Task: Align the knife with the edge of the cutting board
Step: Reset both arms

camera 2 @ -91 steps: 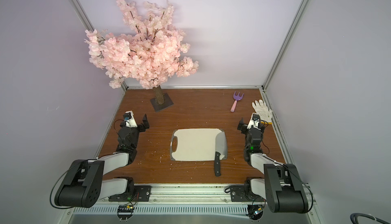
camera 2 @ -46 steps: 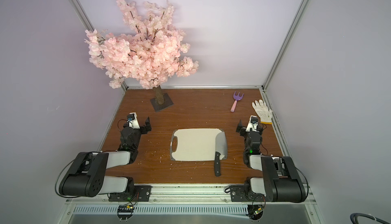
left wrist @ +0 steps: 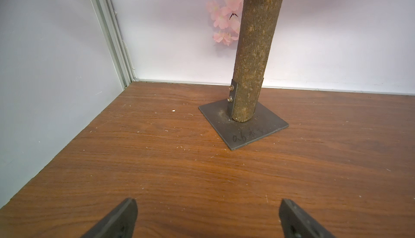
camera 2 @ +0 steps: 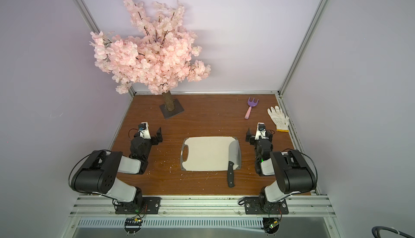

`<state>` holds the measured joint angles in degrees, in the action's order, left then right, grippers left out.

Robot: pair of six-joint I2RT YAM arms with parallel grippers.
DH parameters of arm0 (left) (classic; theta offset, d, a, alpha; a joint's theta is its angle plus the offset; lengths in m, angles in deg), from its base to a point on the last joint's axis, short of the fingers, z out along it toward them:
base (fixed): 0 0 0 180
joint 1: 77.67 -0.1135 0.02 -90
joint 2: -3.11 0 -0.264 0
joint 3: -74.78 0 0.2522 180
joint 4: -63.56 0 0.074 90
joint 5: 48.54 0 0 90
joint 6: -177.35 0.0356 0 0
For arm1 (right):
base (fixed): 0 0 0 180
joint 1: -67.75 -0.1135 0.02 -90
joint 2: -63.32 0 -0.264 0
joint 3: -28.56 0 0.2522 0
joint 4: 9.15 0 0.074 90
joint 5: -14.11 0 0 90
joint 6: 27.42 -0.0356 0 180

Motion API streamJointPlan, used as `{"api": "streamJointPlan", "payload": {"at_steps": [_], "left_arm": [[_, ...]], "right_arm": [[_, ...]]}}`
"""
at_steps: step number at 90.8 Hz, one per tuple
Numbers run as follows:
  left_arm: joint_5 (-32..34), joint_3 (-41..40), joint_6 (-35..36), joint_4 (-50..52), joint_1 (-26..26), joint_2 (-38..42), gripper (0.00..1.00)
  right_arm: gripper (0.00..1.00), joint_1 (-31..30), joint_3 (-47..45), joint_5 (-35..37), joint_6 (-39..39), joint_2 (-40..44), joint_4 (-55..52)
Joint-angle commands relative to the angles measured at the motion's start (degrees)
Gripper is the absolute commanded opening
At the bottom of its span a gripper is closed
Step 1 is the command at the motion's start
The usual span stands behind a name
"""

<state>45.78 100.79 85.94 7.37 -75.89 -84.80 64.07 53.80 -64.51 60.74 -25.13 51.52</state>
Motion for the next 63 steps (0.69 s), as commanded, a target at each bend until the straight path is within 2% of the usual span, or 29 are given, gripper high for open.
{"api": "streamJointPlan", "payload": {"at_steps": [1, 63], "left_arm": [[0.1, 0.9, 0.2, -1.3, -0.8, -0.4, 0.99], [0.8, 0.4, 0.4, -1.4, -0.5, 0.4, 0.99]], "right_arm": [[0.99, 0.0, 0.4, 0.8, 0.9, 0.5, 1.3], [0.99, -0.1, -0.7, 3.8, 0.0, 0.7, 3.2]]}}
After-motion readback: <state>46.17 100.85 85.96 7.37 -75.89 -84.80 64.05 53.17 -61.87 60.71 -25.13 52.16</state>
